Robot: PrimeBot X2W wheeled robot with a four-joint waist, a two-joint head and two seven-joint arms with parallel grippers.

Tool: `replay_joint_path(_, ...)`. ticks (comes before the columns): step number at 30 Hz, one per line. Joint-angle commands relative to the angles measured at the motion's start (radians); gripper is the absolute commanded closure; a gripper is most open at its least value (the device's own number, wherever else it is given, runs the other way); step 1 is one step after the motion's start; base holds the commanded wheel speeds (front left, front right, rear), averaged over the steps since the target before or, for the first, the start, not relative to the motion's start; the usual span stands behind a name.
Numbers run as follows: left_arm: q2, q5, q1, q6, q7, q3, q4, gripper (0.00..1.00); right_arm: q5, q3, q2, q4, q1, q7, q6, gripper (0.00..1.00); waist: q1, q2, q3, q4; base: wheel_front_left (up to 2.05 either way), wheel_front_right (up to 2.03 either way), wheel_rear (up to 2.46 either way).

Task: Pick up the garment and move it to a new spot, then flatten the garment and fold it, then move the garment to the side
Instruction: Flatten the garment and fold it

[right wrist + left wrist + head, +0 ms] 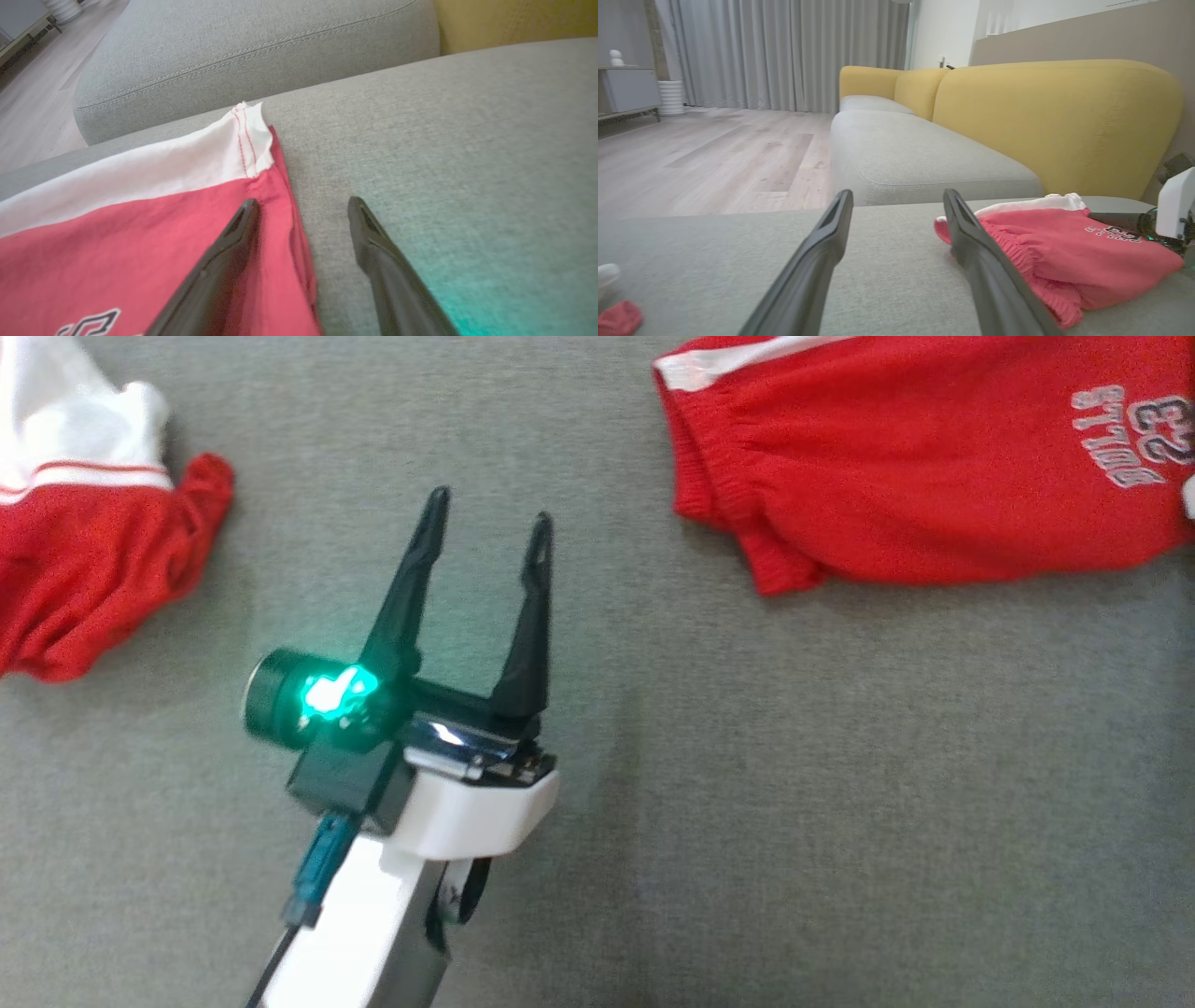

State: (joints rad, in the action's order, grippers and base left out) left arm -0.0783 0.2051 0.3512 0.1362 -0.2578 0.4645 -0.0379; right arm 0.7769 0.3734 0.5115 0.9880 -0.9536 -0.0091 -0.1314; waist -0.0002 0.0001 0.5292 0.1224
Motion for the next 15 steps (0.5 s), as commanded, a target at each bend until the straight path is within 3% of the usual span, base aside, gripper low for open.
replay_joint_path(1,0.002,-0.012,-0.018,-0.003,-0.004,-0.048,-0.047,0.00,0.021,0.027,0.000,-0.005,0.038,0.041,0.001,0.28,0.0002,-0.0001,-0.004,0.017,0.00,0.00,0.00)
replay_joint_path(3,0.008,-0.019,-0.037,-0.012,-0.004,-0.064,-0.055,0.00,0.035,0.046,0.002,-0.009,0.041,0.070,0.001,1.00,0.0002,-0.0001,-0.009,0.019,0.00,0.00,0.00)
replay_joint_path(10,0.018,-0.044,-0.067,-0.027,-0.004,-0.116,-0.065,0.00,0.059,0.077,0.027,-0.031,0.047,0.055,0.001,1.00,0.0002,-0.0001,-0.042,-0.012,0.00,0.00,0.00)
replay_joint_path(15,0.022,-0.065,-0.088,-0.042,-0.004,-0.144,-0.069,0.00,0.054,0.084,0.097,-0.023,0.043,0.023,0.001,1.00,0.0002,-0.0001,-0.066,-0.054,0.00,0.00,0.00)
